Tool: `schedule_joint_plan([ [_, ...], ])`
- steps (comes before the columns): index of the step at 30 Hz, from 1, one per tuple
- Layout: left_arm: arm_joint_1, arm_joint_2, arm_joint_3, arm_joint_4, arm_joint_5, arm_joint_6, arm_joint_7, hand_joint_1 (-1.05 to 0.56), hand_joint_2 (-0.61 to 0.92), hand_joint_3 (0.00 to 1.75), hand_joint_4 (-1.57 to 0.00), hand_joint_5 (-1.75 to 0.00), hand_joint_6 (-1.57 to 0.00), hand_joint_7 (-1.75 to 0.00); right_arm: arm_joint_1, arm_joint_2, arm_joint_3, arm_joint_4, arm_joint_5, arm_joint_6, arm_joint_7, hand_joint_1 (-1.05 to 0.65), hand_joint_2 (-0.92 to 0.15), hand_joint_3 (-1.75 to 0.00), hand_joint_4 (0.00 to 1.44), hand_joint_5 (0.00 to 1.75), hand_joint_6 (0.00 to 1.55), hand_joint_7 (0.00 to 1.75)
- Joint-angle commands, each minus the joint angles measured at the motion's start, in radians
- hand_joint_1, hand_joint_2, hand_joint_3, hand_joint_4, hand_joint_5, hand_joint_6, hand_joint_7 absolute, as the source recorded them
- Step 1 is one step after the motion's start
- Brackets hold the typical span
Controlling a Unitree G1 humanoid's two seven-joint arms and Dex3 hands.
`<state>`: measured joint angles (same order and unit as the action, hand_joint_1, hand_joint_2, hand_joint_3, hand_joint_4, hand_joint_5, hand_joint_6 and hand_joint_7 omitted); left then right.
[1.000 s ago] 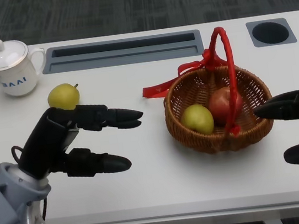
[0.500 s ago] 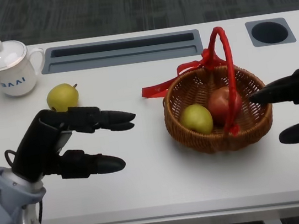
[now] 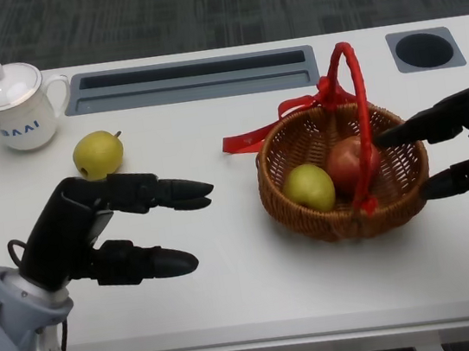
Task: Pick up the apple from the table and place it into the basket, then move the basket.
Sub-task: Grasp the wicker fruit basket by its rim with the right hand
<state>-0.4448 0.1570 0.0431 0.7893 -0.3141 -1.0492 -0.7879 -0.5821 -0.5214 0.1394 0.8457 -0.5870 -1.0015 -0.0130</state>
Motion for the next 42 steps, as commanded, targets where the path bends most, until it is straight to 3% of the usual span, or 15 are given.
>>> schedule_joint_plan([
  [1, 0.016, 0.006, 0.002, -0.019, 0.009, -0.002, 0.008, -0.40, 0.66, 0.00, -1.09, -0.05, -1.00, -0.02, -0.053, -0.019, 0.041, 0.066, -0.030, -0.003, -0.042, -0.67, -0.89, -0.01, 0.81, 0.01, 0.76, 0.00],
  [9, 0.032, 0.002, 0.002, -0.049, 0.006, 0.006, 0.014, -0.40, 0.66, 0.00, -1.09, -0.04, -1.00, -0.02, -0.118, 0.012, 0.174, 0.187, -0.113, -0.004, -0.110, -0.70, -0.91, -0.01, 0.81, 0.01, 0.74, 0.00],
  [14, 0.038, 0.000, 0.003, -0.057, 0.005, 0.004, 0.018, -0.40, 0.66, 0.00, -1.10, -0.04, -1.01, -0.02, -0.119, 0.028, 0.250, 0.191, -0.169, 0.026, -0.146, -0.66, -0.87, 0.00, 0.80, 0.00, 0.72, 0.00],
  [24, 0.033, -0.005, 0.006, -0.055, 0.011, -0.004, 0.030, -0.40, 0.67, 0.00, -1.12, -0.04, -1.02, -0.01, -0.178, 0.067, 0.405, 0.244, -0.282, 0.044, -0.253, -0.67, -0.92, -0.02, 0.80, 0.01, 0.72, 0.00],
  [32, 0.048, -0.003, 0.009, -0.074, 0.024, -0.010, 0.043, -0.42, 0.68, 0.00, -1.12, -0.03, -1.03, -0.01, -0.235, 0.073, 0.448, 0.328, -0.278, 0.073, -0.250, -0.70, -0.92, -0.03, 0.79, 0.00, 0.71, 0.00],
  [42, 0.093, 0.005, 0.011, -0.131, 0.040, 0.001, 0.081, -0.41, 0.68, 0.00, -1.12, -0.02, -1.03, -0.01, -0.260, 0.122, 0.475, 0.406, -0.275, 0.130, -0.251, -0.66, -0.92, -0.01, 0.84, 0.03, 0.75, 0.01],
])
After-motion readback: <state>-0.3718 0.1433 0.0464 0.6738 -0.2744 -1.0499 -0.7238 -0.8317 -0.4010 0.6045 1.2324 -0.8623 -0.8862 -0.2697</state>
